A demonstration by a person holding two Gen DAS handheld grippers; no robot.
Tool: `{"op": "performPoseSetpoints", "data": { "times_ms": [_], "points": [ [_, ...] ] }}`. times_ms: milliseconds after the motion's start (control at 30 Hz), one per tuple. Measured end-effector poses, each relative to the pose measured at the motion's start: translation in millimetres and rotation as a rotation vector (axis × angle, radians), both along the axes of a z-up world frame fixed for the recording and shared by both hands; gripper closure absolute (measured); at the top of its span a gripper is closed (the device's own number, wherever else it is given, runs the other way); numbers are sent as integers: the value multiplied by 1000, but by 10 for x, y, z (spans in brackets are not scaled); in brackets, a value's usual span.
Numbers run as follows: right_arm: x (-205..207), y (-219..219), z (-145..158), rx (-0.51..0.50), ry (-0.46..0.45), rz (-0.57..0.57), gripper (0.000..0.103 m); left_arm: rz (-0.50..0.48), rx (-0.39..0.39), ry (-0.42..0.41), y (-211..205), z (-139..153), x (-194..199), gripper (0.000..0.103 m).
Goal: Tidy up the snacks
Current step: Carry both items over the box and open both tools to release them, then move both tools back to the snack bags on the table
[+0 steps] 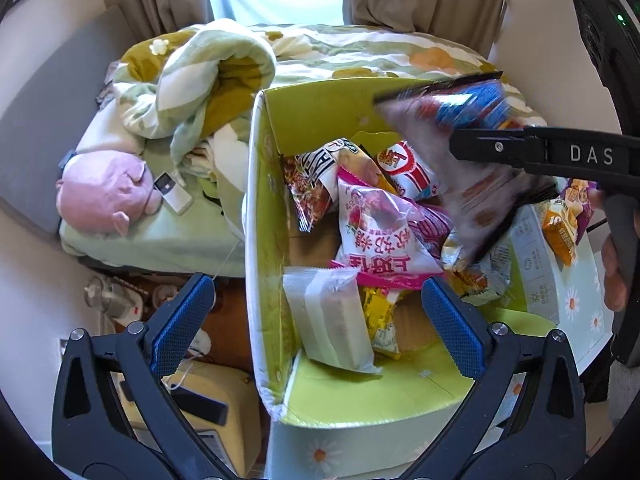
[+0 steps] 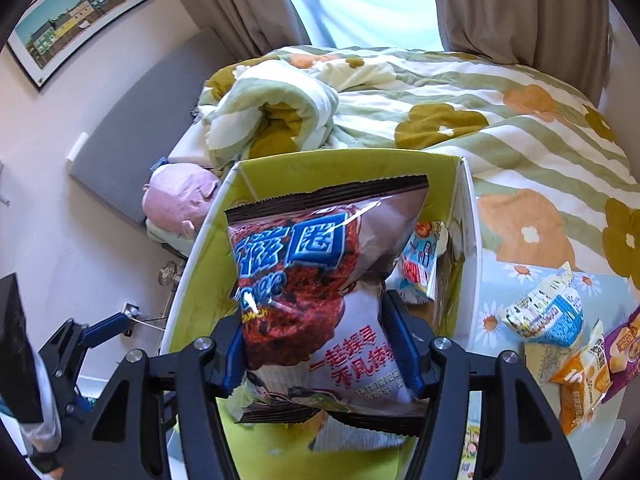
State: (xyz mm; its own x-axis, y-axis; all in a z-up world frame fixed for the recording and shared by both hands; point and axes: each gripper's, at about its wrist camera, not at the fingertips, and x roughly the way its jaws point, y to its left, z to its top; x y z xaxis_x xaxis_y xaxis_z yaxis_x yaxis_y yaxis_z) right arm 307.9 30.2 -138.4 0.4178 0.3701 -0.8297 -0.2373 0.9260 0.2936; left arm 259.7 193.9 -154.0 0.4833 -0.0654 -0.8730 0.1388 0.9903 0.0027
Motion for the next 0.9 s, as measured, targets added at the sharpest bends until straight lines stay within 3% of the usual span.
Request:
{"op": "performPoseSetpoints", "data": {
  "times_ms": [33, 67, 100, 400, 700, 900],
  "points": [
    [26, 5, -13, 2, -5, -6, 29, -1, 2, 5, 2, -18, 19, 0],
    [36, 8, -19, 7, -10, -10, 10, -2, 3, 7, 9, -31, 28, 0],
    [33, 4, -17, 13, -15, -10, 0, -3, 4, 9, 14, -48, 30, 0],
    [-152, -72, 42, 19, -59, -13, 0, -7, 26, 25, 7, -92, -41, 0],
    [-379, -219, 375, 3, -138, 2, 0, 4, 46, -42, -172, 243, -149, 0],
    [-632, -564, 612, 23, -186, 20, 0, 30, 63, -81, -502, 453, -310, 0]
  ]
}}
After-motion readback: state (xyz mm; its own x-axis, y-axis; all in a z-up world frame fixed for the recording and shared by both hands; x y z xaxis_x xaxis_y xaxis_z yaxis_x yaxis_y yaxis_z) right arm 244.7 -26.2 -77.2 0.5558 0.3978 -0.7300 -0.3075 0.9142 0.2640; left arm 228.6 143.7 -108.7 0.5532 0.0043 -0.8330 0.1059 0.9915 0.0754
